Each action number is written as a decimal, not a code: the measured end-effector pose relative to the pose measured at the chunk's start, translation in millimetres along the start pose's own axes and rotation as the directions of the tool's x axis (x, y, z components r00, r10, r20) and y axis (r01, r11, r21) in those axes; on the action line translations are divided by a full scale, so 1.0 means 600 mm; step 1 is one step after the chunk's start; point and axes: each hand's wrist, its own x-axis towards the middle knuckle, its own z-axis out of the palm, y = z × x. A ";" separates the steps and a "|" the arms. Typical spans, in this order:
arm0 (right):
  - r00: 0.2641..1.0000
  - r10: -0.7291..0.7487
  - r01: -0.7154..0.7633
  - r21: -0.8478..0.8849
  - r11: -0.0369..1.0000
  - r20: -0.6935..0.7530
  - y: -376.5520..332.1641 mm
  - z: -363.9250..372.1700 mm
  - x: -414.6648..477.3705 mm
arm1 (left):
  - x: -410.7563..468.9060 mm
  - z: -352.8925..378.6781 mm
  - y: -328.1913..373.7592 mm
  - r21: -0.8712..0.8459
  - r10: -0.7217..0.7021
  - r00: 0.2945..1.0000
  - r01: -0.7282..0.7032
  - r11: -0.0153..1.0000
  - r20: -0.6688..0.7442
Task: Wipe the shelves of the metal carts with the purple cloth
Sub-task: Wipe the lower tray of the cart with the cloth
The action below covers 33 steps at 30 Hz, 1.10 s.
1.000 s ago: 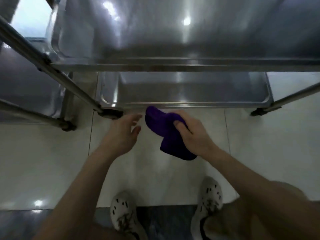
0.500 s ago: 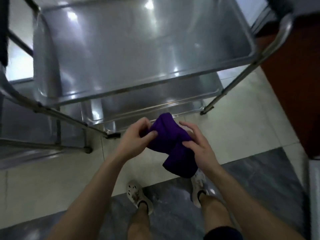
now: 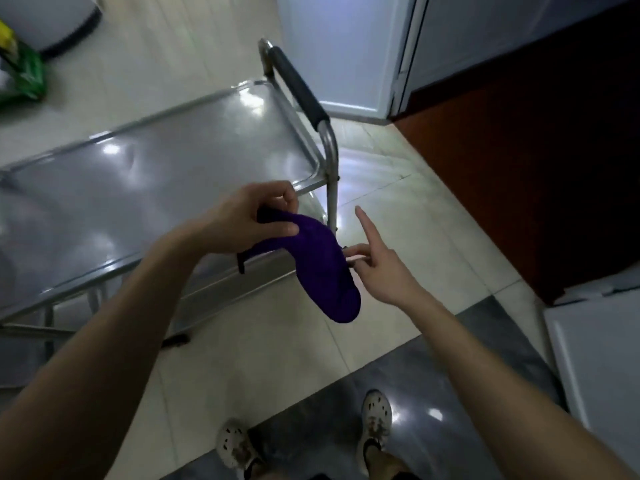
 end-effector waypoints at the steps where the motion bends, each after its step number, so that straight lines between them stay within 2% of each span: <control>1: 1.000 -0.025 0.025 -0.066 0.998 0.005 0.007 -0.046 0.011 | 0.030 0.003 0.023 0.032 0.009 1.000 -0.010 0.999 0.030; 5: 0.991 -0.106 0.128 -0.313 0.941 0.085 0.014 -0.195 0.077 | 0.142 0.010 0.094 0.128 0.024 0.996 -0.034 0.991 0.082; 8: 0.982 -0.125 0.170 -0.375 0.911 0.140 0.018 -0.276 0.139 | 0.228 -0.003 0.125 0.150 -0.018 0.997 0.007 0.989 0.071; 10: 0.984 -0.120 0.160 -0.363 0.918 0.131 0.028 -0.332 0.174 | 0.288 -0.019 0.135 0.147 -0.038 0.998 0.030 0.989 0.049; 13: 0.993 -0.062 0.083 -0.215 0.973 0.103 0.042 -0.417 0.236 | 0.385 -0.050 0.136 0.132 -0.056 0.998 0.057 0.990 -0.010; 15: 0.991 -0.068 0.088 -0.176 0.981 0.115 0.039 -0.455 0.289 | 0.457 -0.070 0.135 0.118 -0.037 0.999 0.034 0.992 0.019; 20: 0.968 -0.117 0.177 -0.275 0.945 0.221 -0.023 -0.526 0.445 | 0.638 -0.128 0.149 0.139 0.004 0.985 -0.029 0.990 0.173; 24: 0.956 -0.105 0.189 -0.299 0.935 0.275 -0.070 -0.613 0.557 | 0.749 -0.197 0.160 0.142 -0.009 0.984 -0.017 0.990 0.176; 28: 0.946 -0.075 0.214 -0.432 0.876 0.317 -0.089 -0.687 0.687 | 0.845 -0.267 0.133 0.180 -0.052 0.996 0.037 0.983 0.078; 33: 0.939 -0.065 0.192 -0.359 0.913 0.338 -0.070 -0.778 0.872 | 0.949 -0.349 0.035 0.159 -0.236 0.969 0.246 0.956 -0.075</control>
